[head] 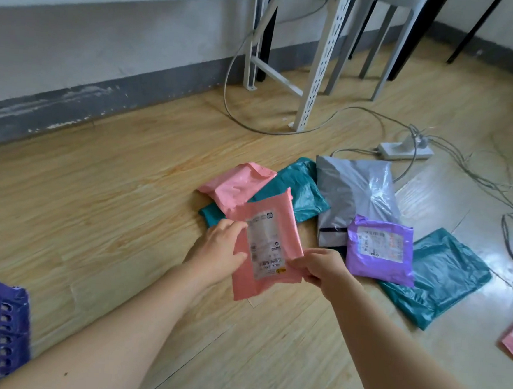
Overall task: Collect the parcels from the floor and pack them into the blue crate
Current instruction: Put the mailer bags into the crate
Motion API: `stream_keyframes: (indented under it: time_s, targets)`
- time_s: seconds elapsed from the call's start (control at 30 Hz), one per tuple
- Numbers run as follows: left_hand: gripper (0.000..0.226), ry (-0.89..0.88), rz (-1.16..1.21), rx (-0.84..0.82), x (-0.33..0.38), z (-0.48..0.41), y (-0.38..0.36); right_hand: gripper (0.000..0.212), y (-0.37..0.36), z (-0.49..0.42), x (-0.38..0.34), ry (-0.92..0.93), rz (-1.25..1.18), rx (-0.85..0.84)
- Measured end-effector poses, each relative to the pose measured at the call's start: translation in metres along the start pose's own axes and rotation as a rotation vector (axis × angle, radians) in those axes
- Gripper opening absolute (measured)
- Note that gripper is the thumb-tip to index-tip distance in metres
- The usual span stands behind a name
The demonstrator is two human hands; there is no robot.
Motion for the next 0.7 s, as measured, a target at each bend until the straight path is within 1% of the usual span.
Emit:
stream_keyframes:
  time_s: [0.07, 0.23, 0.37, 0.47, 0.57, 0.7]
  targets:
    - [0.060, -0.032, -0.021, 0.048, 0.009, 0.015, 0.015, 0.022, 0.003, 0.020, -0.016, 0.075, 0.113, 0.007]
    - [0.072, -0.086, -0.144, 0.184, 0.032, 0.050, 0.055, 0.018, 0.000, 0.078, -0.061, 0.282, 0.453, 0.026]
    - [0.075, -0.079, -0.228, 0.224, 0.040, 0.084, 0.082, 0.023, -0.012, 0.134, -0.085, 0.453, 0.657, 0.074]
    - [0.071, -0.073, -0.364, 0.253, 0.041, 0.114, 0.100, 0.023, -0.024, 0.173, -0.092, 0.552, 0.755, 0.137]
    - [0.064, -0.013, -0.381, 0.256, 0.034, 0.145, 0.115, 0.023, -0.041, 0.211, -0.096, 0.641, 0.734, 0.174]
    - [0.032, 0.065, -0.318, 0.300, 0.021, 0.178, 0.135, 0.023, -0.065, 0.253, -0.094, 0.739, 0.711, 0.243]
Point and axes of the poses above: each hand's wrist, its own z-axis away from the middle knuckle, its own y-axis out of the back of the hand, x = y × z, the point moved 4 cm from there along -z, towards the middle knuckle, and after that the axes turned 8 degrees about z, right-handed, at the moved point
